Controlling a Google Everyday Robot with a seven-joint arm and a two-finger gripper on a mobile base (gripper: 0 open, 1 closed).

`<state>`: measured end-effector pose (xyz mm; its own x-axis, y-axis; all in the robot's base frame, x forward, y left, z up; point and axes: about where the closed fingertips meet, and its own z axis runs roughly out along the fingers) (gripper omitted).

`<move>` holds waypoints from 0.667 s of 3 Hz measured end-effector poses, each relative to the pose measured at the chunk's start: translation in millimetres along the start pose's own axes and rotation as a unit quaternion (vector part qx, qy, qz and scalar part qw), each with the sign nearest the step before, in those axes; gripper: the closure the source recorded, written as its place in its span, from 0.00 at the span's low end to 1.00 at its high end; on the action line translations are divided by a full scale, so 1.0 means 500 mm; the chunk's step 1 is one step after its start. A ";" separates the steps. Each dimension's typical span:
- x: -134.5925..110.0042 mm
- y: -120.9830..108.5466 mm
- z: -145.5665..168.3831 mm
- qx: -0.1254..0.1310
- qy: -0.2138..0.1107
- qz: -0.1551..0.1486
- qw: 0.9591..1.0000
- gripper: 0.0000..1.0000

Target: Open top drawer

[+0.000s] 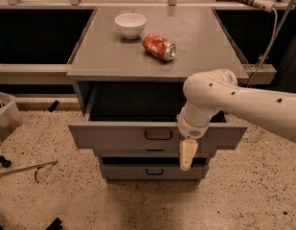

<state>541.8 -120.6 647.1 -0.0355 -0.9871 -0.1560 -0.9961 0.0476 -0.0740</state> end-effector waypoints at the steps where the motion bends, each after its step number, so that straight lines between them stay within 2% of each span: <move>1: 0.000 0.000 0.000 0.000 0.000 0.000 1.000 0.00; 2: 0.008 0.029 -0.017 -0.013 0.018 0.007 1.000 0.00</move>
Offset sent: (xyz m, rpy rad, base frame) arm -0.0361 -0.0118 0.0189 -0.0816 0.0702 -0.0325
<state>526.5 -125.3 653.9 -0.0524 -0.9912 -0.1214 -0.9973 0.0583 -0.0456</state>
